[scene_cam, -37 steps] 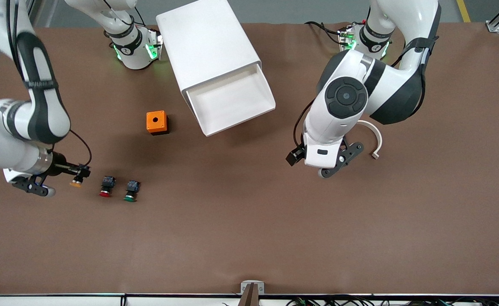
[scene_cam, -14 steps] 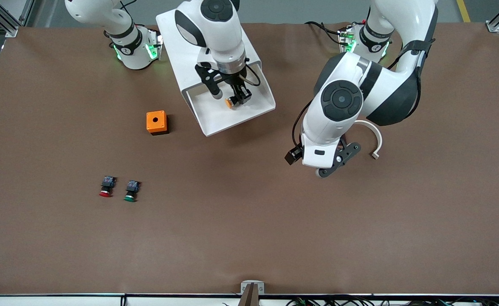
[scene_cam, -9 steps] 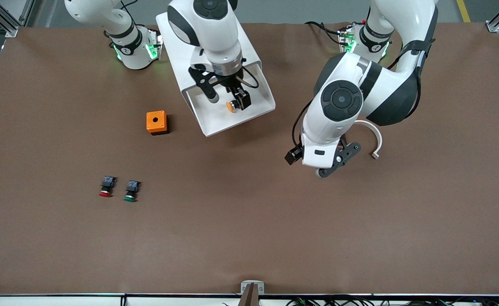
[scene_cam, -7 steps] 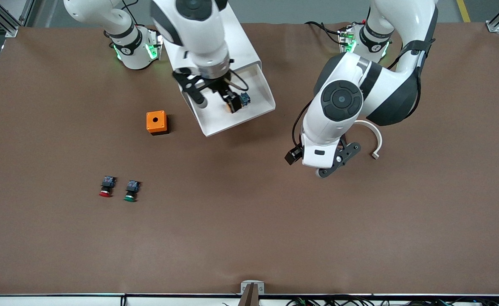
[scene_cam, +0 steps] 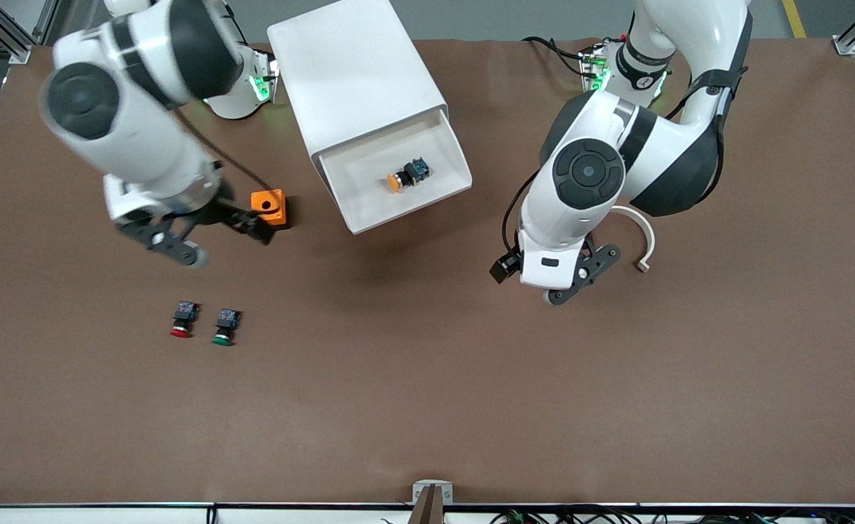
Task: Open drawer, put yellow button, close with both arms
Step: 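Lower the button into the drawer and open the right gripper, then withdraw the right gripper while the left gripper moves to the drawer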
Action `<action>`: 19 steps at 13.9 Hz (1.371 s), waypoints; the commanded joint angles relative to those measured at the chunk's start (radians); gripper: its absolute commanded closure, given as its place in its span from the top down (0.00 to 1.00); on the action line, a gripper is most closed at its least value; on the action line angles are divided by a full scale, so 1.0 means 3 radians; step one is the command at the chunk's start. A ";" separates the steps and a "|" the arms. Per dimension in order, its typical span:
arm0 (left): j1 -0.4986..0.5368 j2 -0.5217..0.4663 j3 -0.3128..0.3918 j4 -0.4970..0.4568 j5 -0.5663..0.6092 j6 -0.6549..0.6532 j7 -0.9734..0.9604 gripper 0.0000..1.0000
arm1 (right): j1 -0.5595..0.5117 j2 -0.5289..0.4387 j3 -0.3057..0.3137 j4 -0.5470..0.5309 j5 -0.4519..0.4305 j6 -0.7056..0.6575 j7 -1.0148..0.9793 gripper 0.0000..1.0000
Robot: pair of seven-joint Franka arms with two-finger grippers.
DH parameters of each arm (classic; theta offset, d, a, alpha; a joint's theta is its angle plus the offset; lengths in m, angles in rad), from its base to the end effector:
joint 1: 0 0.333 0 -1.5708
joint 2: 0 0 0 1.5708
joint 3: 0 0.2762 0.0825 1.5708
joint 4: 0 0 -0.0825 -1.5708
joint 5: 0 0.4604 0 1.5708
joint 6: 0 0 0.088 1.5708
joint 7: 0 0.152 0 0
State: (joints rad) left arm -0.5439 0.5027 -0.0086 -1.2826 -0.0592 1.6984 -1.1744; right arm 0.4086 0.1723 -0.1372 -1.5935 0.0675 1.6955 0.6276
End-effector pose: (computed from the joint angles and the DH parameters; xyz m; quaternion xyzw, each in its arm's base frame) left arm 0.6323 -0.3985 0.3591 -0.9490 -0.3107 0.0520 0.0127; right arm 0.6452 0.1930 0.4260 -0.9825 0.1817 0.0403 0.0045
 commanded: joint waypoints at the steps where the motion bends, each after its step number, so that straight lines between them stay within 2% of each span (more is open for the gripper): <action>1: -0.0002 -0.0029 -0.0007 0.0016 0.0064 -0.0021 0.0023 1.00 | -0.0420 -0.0032 0.0074 0.0014 -0.0036 -0.0063 -0.0862 1.00; 5: -0.0012 -0.0019 -0.0007 0.0016 0.0064 0.0014 0.0024 1.00 | -0.0982 -0.0088 0.0074 0.0019 -0.0199 -0.0099 -0.1947 1.00; 7: -0.0038 0.0042 -0.0012 0.0016 0.0054 0.0050 0.0023 1.00 | -0.1167 -0.0119 0.0079 0.0070 -0.0200 -0.0231 -0.2056 1.00; 15: -0.0380 0.0308 -0.0017 0.0016 0.0023 0.0561 -0.0022 1.00 | -0.1245 -0.0089 0.0084 0.0295 -0.0311 -0.0374 -0.2051 1.00; 17: -0.0513 0.0405 -0.0017 0.0016 0.0039 0.0709 -0.0277 1.00 | -0.1234 -0.0073 0.0099 0.0479 -0.0460 -0.0487 -0.2051 1.00; 19: -0.0620 0.0482 -0.0012 0.0016 0.0059 0.0837 -0.0462 1.00 | -0.1234 -0.0073 0.0099 0.0500 -0.0425 -0.0487 -0.2036 1.00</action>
State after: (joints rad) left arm -0.7056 0.6291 -0.0166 -1.2853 -0.0592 1.9200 -1.2652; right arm 0.0455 0.1416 -0.1186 -1.4774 -0.0432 1.5724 0.0161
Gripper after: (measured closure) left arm 0.000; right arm 0.000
